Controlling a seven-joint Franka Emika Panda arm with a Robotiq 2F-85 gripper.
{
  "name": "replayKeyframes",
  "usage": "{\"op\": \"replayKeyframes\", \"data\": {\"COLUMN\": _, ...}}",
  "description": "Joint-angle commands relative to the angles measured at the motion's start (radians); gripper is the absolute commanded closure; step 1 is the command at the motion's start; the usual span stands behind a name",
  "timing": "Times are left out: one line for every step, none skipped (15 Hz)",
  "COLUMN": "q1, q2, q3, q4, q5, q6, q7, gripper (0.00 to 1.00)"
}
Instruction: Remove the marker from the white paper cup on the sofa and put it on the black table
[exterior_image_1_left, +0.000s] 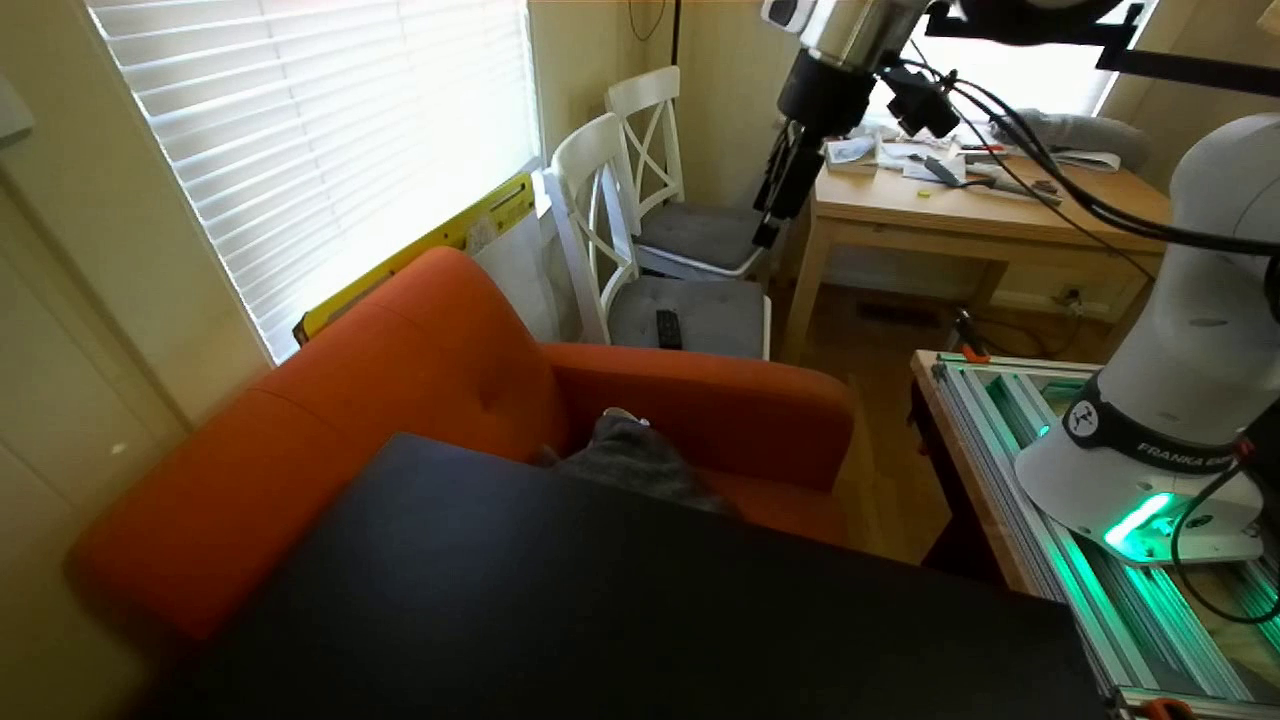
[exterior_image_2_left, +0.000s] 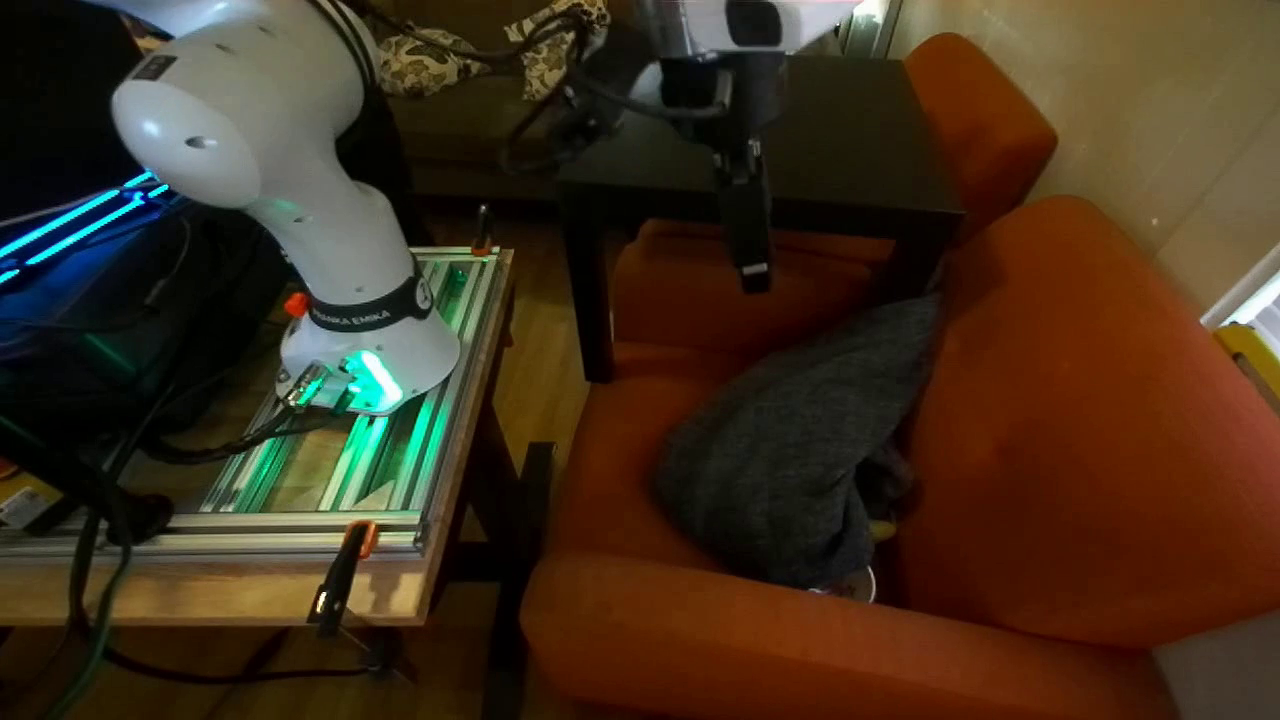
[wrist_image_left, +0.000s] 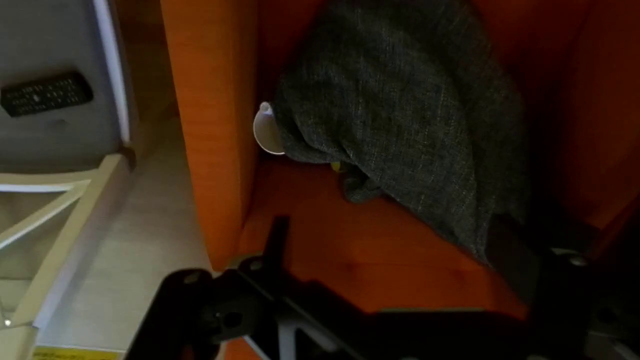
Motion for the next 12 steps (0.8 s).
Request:
{"op": "replayKeyframes", "data": {"q1": 0.038, "q2": 0.257, "q3": -0.001, "q4": 0.050, "q5": -0.018, "q6": 0.207, "q7": -0.143, "gripper": 0.00}}
{"op": "replayKeyframes", "data": {"q1": 0.027, "q2": 0.317, "q3": 0.011, "q4": 0.064, "q5": -0.046, "q6": 0.259, "q7": -0.161, "gripper": 0.00}}
{"op": "replayKeyframes", "data": {"q1": 0.013, "q2": 0.380, "q3": 0.045, "q4": 0.072, "q5": -0.084, "q6": 0.298, "q7": -0.144, "gripper": 0.00}}
{"op": "replayKeyframes", "data": {"q1": 0.007, "q2": 0.442, "q3": 0.053, "q4": 0.097, "q5": -0.109, "q6": 0.324, "q7": -0.163, "gripper": 0.00}}
{"op": "replayKeyframes", "data": {"q1": -0.010, "q2": 0.504, "q3": 0.070, "q4": 0.120, "q5": -0.157, "q6": 0.354, "q7": -0.155, "gripper": 0.00}}
{"op": "replayKeyframes", "data": {"q1": -0.019, "q2": 0.565, "q3": 0.081, "q4": 0.149, "q5": -0.205, "q6": 0.380, "q7": -0.152, "gripper": 0.00}}
{"op": "replayKeyframes", "data": {"q1": -0.027, "q2": 0.627, "q3": 0.081, "q4": 0.179, "q5": -0.257, "q6": 0.398, "q7": -0.155, "gripper": 0.00}}
{"op": "replayKeyframes", "data": {"q1": -0.033, "q2": 0.685, "q3": 0.078, "q4": 0.213, "q5": -0.327, "q6": 0.408, "q7": -0.139, "gripper": 0.00}}
{"op": "replayKeyframes", "data": {"q1": -0.034, "q2": 0.750, "q3": 0.055, "q4": 0.260, "q5": -0.420, "q6": 0.410, "q7": -0.112, "gripper": 0.00}}
{"op": "replayKeyframes", "data": {"q1": -0.020, "q2": 0.797, "q3": 0.025, "q4": 0.299, "q5": -0.496, "q6": 0.409, "q7": -0.101, "gripper": 0.00}}
{"op": "replayKeyframes", "data": {"q1": -0.020, "q2": 0.670, "q3": 0.056, "q4": 0.199, "q5": -0.373, "q6": 0.386, "q7": -0.132, "gripper": 0.00}}
{"op": "replayKeyframes", "data": {"q1": -0.019, "q2": 0.710, "q3": 0.047, "q4": 0.223, "q5": -0.387, "q6": 0.391, "q7": -0.125, "gripper": 0.00}}
